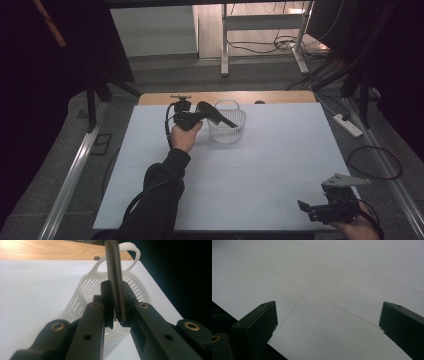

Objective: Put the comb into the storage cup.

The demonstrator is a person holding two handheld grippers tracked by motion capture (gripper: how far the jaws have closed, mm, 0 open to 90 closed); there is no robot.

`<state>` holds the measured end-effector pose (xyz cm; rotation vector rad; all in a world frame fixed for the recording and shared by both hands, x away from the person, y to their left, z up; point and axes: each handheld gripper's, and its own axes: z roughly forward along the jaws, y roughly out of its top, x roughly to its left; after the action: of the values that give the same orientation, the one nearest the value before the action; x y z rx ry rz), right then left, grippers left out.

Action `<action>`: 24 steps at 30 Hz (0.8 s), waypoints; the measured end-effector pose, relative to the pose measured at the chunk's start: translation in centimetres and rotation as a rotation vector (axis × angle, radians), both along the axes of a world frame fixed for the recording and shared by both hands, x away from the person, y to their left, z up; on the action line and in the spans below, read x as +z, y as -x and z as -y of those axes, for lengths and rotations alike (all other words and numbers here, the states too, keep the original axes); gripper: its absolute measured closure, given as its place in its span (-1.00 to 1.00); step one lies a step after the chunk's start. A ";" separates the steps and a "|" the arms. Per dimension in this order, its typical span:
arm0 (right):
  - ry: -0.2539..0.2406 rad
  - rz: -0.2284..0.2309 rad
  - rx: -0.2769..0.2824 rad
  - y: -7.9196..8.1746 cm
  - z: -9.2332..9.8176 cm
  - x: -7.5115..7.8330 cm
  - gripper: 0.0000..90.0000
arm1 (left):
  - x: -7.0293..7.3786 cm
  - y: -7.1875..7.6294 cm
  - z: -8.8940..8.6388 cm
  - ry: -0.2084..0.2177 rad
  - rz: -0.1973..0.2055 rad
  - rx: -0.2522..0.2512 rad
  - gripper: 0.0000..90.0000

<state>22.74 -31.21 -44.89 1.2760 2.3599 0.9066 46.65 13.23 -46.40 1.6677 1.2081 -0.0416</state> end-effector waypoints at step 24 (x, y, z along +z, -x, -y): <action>0.001 -0.001 0.001 0.0 0.0 0.0 -0.94 | 0.1 0.6 0.6 -0.187 0.068 0.035 0.39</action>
<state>22.75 -31.20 -44.91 1.2761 2.3615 0.9052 46.03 12.66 -46.28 1.7942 1.2195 0.1529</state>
